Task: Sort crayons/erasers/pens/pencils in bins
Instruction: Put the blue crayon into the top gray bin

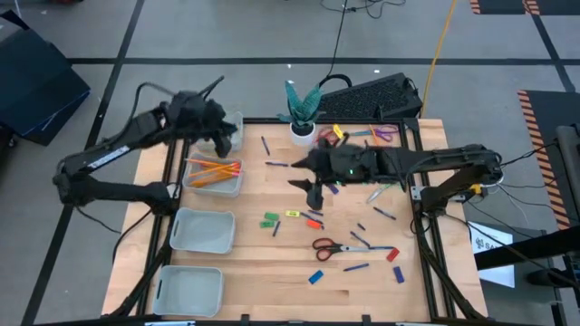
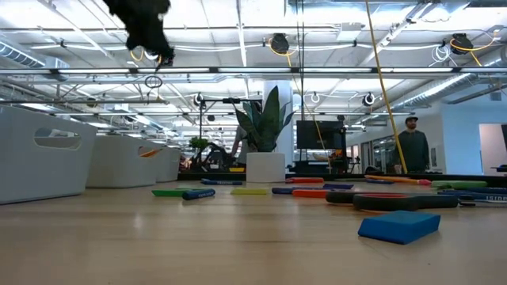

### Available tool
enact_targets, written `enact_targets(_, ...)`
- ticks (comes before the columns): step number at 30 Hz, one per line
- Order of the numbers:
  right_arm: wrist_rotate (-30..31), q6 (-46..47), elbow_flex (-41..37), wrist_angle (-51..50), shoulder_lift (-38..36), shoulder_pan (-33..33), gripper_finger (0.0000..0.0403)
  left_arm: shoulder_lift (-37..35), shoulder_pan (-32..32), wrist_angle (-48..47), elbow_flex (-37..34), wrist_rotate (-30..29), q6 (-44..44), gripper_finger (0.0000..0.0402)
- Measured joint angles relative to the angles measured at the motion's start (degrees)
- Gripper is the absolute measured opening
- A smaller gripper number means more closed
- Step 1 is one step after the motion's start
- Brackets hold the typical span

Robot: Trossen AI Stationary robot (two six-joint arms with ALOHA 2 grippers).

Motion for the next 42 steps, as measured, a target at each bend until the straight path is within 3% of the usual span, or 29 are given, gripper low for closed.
enact_targets(5,5.79,3.52,0.00,-2.29,0.06,4.44,0.0214,9.77,10.85,-6.32,1.29,-3.10,6.42,0.0022)
enact_targets(9,5.99,8.87,0.00,-5.94,0.52,5.50,0.0215,18.02,16.91,-8.66,1.24,-6.34,7.22,0.0022)
enact_targets(17,2.49,9.79,0.00,-7.37,6.05,3.88,0.0215,29.62,21.76,-8.12,1.26,-10.35,5.44,0.0025)
enact_targets(24,-3.39,6.55,0.00,0.42,15.03,-1.11,0.0215,34.32,22.97,-8.06,1.26,-12.90,3.56,0.0076)
enact_targets(28,-1.87,0.79,-0.02,2.66,20.38,-5.57,0.0215,33.78,22.99,-8.23,1.26,-12.90,2.90,0.0120)
enact_targets(32,-1.75,-3.84,-0.02,7.35,26.24,-10.81,0.0215,28.93,23.08,-13.39,2.25,-7.91,1.45,0.0168)
enact_targets(37,-3.70,-8.04,-0.02,12.08,32.90,-16.72,0.0215,16.91,21.06,-18.07,1.86,3.57,-2.93,0.0197)
enact_targets(42,-7.01,-11.62,-0.07,14.43,37.90,-20.47,0.0201,3.94,14.81,-17.73,-0.34,6.36,-8.53,0.0199)
